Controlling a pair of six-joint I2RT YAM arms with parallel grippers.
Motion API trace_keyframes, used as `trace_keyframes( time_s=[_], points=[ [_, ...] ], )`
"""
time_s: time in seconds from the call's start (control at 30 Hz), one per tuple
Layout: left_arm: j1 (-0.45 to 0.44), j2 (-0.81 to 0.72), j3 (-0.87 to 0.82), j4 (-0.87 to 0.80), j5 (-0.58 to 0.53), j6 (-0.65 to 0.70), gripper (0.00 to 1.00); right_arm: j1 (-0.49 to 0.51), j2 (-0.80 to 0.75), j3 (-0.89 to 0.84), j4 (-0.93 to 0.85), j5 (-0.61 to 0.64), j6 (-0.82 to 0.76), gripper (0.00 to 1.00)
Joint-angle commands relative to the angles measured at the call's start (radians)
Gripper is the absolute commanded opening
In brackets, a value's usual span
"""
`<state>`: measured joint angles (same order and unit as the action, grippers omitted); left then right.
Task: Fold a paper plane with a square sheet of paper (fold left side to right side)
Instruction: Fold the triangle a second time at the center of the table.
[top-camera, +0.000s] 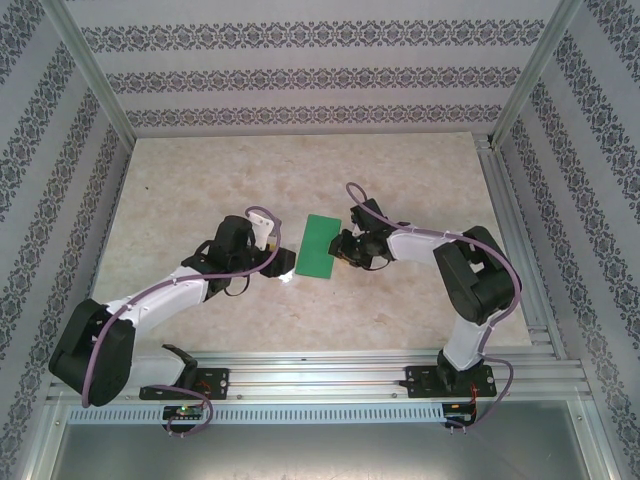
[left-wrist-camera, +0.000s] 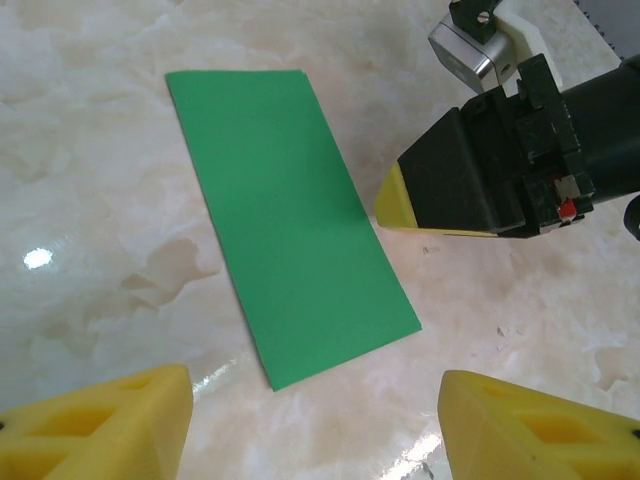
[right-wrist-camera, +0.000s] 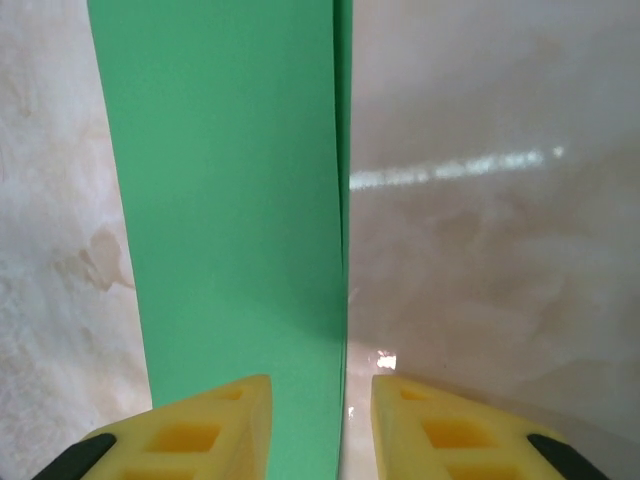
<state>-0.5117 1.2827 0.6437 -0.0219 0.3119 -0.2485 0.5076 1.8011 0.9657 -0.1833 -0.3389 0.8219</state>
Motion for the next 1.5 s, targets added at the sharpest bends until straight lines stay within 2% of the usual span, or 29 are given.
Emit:
trace_keyframes(
  time_s=[0.0,0.2,0.5,1.23,1.47],
  points=[
    [-0.011,-0.027,-0.019,0.085,-0.035,0.077,0.68,-0.024,0.024,0.090,-0.026,0.088,-0.073,0.33],
    [-0.010,-0.054,-0.004,0.068,-0.056,0.070,0.71,-0.068,0.133,0.260,-0.106,0.128,-0.155,0.37],
    [-0.010,-0.066,0.006,0.017,-0.062,0.077,0.73,-0.071,0.235,0.378,-0.146,0.135,-0.185,0.42],
    [-0.010,-0.062,-0.006,0.000,-0.060,0.080,0.75,-0.041,0.287,0.427,-0.160,0.130,-0.184,0.33],
    [-0.010,-0.053,-0.015,0.013,-0.047,0.086,0.75,-0.040,0.248,0.385,-0.092,0.064,-0.141,0.36]
  ],
)
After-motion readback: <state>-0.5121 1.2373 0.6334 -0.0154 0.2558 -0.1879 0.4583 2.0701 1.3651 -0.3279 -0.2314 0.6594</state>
